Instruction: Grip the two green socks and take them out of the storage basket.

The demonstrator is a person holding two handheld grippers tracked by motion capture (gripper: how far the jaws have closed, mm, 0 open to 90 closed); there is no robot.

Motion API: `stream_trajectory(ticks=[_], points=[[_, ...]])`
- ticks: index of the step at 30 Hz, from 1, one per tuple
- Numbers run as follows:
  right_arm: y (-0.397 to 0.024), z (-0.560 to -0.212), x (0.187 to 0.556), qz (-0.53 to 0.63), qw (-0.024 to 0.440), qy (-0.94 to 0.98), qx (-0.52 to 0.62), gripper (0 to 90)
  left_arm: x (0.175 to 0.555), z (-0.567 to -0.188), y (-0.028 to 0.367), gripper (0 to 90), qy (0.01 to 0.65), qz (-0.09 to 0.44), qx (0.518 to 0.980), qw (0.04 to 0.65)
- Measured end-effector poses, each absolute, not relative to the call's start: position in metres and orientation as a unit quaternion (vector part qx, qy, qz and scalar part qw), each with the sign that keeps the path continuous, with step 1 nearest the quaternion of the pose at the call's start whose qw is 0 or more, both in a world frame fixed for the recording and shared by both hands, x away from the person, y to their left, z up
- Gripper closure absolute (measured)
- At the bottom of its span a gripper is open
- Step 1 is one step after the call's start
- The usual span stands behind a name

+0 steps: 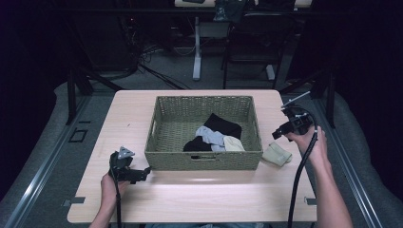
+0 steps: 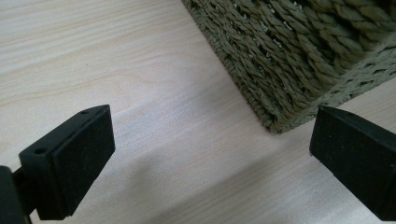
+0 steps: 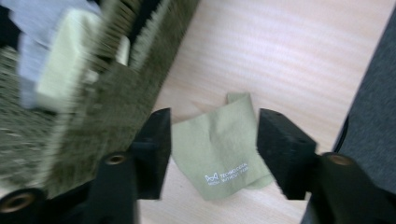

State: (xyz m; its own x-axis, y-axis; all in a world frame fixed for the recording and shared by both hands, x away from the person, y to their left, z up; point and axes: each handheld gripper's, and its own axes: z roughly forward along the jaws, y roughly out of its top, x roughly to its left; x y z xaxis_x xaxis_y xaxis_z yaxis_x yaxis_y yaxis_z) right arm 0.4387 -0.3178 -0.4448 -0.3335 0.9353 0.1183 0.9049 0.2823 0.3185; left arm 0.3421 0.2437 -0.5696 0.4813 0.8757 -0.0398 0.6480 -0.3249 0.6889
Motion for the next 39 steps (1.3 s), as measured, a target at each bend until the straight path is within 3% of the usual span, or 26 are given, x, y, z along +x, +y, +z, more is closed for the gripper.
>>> stream_trajectory(ticks=[8, 17, 25, 39], points=[[-0.297, -0.389, 0.434, 0.19, 0.078, 0.816, 0.541, 16.4, 0.342, -0.57, 0.244, 0.1, 0.482, 0.175, 0.792, 0.331], [-0.25, -0.351, 0.439, 0.2, 0.097, 0.841, 0.492, 7.9, 0.342, -0.57, 0.244, 0.1, 0.482, 0.173, 0.793, 0.33], [-0.213, -0.352, 0.454, 0.194, 0.083, 0.857, 0.469, 3.5, 0.342, -0.57, 0.246, 0.1, 0.48, 0.173, 0.795, 0.328], [-0.173, -0.384, 0.473, 0.187, 0.06, 0.872, 0.448, 2.1, 0.342, -0.57, 0.245, 0.1, 0.481, 0.173, 0.794, 0.329]])
